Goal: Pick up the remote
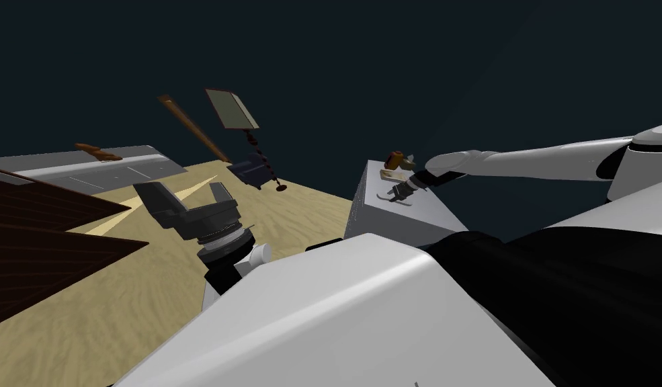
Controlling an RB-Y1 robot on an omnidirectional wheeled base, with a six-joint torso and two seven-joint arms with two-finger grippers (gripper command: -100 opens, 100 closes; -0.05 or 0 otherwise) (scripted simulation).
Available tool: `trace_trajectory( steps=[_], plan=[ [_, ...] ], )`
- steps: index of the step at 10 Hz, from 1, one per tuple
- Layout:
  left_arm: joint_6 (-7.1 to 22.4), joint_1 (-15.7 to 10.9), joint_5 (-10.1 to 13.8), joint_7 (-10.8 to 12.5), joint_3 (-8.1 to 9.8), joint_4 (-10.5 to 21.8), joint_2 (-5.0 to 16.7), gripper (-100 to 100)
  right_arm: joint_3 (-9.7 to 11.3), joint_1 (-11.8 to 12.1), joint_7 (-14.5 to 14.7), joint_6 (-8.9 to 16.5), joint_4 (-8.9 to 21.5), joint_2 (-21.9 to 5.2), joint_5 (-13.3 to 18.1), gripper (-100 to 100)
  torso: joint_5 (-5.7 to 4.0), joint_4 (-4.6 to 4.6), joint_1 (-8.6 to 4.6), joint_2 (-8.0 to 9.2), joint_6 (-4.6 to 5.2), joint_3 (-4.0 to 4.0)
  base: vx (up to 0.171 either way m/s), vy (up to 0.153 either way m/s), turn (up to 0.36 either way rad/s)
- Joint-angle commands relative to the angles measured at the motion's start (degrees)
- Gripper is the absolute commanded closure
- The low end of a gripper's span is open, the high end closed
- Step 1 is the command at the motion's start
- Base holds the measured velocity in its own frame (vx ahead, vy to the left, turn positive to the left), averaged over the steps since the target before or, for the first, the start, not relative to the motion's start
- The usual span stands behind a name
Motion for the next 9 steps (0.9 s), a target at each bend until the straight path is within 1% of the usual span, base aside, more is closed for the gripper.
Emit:
trace_trajectory(
  steps=[1,4,5,6,7,8,9],
  plan=[
    [0.0,0.0,0.0,0.0,0.0,0.0,0.0,0,0.0,0.0,0.0,0.0,0.0,0.0,0.0,100,0.0,0.0,0.0,0.0,0.0,0.0,0.0,0.0,0.0],
    [0.0,0.0,0.0,0.0,0.0,0.0,0.0,0,0.0,0.0,0.0,0.0,0.0,0.0,0.0,100,-0.03,0.0,-0.07,0.02,-0.01,0.01,0.0,0.0,0.0],
    [0.0,0.0,0.0,0.0,0.0,0.0,0.0,0,0.0,0.0,0.0,0.0,0.0,0.0,0.0,0,-0.03,0.0,-0.07,0.02,-0.01,0.01,0.0,0.0,0.0],
    [0.0,0.0,0.0,0.0,0.0,0.0,0.0,0,-1.4,-0.1,-0.7,-1.7,0.4,-1.9,-1.0,100,-0.03,0.0,-0.06,0.02,-0.01,0.01,-0.024,-0.029,-0.163],
    [0.0,0.0,0.0,0.0,0.01,0.0,0.0,0,-1.4,-0.1,-0.7,-1.7,0.4,-1.9,-1.0,100,0.01,0.05,-0.14,0.13,0.09,0.09,-0.025,-0.028,-0.073],
    [0.0,0.0,0.0,0.0,0.0,0.0,0.0,0,-0.2,-1.2,-0.7,-1.5,0.2,-1.6,-0.6,100,-0.03,0.04,-0.14,0.16,0.03,0.1,-0.009,-0.01,0.0],
    [0.0,0.0,0.0,0.0,0.0,0.0,0.0,0,-0.4,-1.1,-0.7,-1.6,0.2,-1.6,-0.7,0,-0.03,0.03,-0.1,0.11,0.02,0.07,0.0,0.0,0.0]
  ],
)
